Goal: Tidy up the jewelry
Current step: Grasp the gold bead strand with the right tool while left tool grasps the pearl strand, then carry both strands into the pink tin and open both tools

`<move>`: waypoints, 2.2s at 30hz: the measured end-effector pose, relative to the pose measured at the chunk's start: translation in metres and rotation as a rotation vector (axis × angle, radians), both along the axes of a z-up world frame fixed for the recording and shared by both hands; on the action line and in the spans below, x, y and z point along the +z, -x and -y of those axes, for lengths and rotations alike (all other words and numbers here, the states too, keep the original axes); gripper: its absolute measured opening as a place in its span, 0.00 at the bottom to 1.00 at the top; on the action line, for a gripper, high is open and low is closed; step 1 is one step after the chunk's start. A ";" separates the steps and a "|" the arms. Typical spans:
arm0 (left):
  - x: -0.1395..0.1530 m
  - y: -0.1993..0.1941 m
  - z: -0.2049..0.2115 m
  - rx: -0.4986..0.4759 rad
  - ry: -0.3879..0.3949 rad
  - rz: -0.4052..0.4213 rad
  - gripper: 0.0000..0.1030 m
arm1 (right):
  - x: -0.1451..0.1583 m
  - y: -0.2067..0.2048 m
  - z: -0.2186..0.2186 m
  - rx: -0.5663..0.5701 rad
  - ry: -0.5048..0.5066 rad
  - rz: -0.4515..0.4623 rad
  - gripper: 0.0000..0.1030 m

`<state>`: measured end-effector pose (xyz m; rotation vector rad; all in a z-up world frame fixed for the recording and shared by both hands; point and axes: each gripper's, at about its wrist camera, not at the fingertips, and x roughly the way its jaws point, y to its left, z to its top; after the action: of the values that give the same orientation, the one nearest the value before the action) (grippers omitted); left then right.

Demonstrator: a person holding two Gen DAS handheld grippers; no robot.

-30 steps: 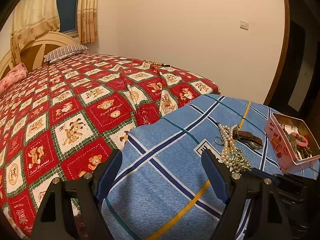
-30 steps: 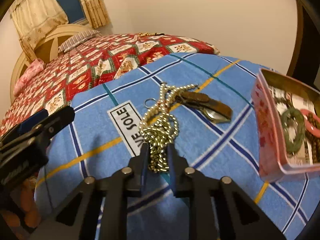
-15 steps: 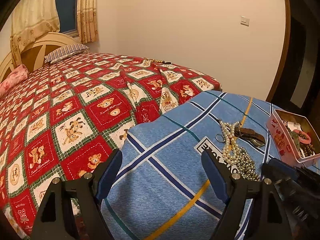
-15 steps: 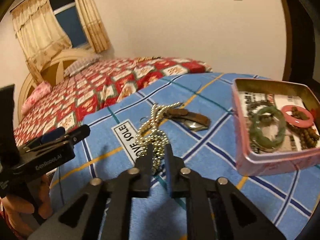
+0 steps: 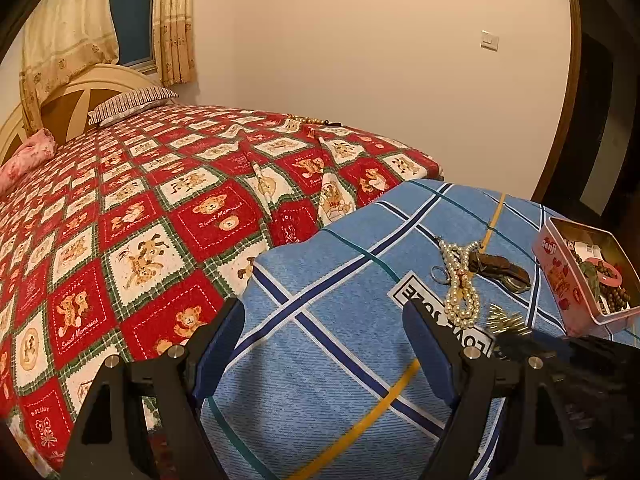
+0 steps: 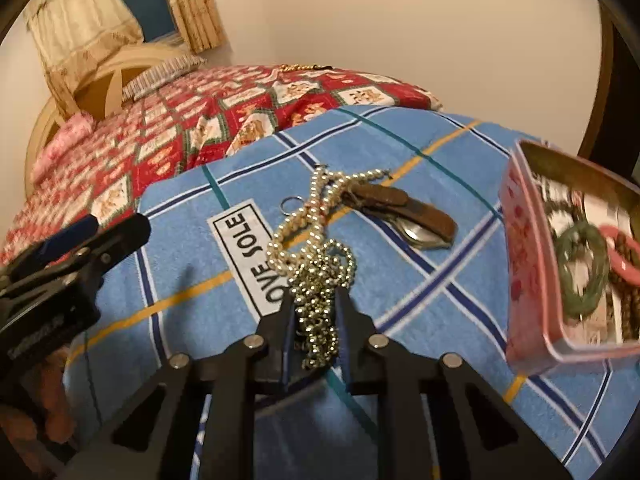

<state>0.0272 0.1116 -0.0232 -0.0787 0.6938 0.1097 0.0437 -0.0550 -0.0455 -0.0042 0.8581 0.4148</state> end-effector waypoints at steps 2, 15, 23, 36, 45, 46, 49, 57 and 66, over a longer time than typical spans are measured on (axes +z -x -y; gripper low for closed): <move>-0.001 -0.002 0.002 -0.012 -0.001 -0.010 0.79 | 0.007 0.008 0.014 -0.011 -0.073 0.038 0.18; -0.009 -0.048 0.082 -0.276 0.007 -0.062 0.59 | 0.037 0.020 0.057 -0.193 -0.128 0.229 0.18; -0.026 -0.070 0.100 -0.264 -0.004 -0.181 0.50 | 0.036 0.013 0.068 -0.219 -0.150 0.208 0.18; -0.003 -0.023 0.064 -0.277 0.196 0.004 0.12 | 0.038 0.016 0.083 -0.249 -0.192 0.218 0.18; 0.025 0.011 0.053 -0.276 0.221 0.164 0.12 | 0.049 0.027 0.085 -0.258 -0.195 0.286 0.18; 0.028 0.013 0.052 -0.280 0.226 0.175 0.12 | 0.051 0.030 0.086 -0.260 -0.202 0.298 0.18; 0.037 0.020 0.054 -0.299 0.230 0.209 0.12 | 0.057 0.034 0.090 -0.263 -0.221 0.328 0.18; 0.059 0.027 0.087 -0.396 0.197 0.284 0.12 | 0.068 0.042 0.106 -0.298 -0.263 0.384 0.18; 0.072 0.016 0.134 -0.501 0.214 0.314 0.12 | 0.074 0.043 0.141 -0.400 -0.239 0.425 0.18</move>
<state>0.0109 -0.0222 0.0484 -0.1224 0.3927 -0.4502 0.0009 -0.1956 0.0289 0.2871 0.3712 0.1271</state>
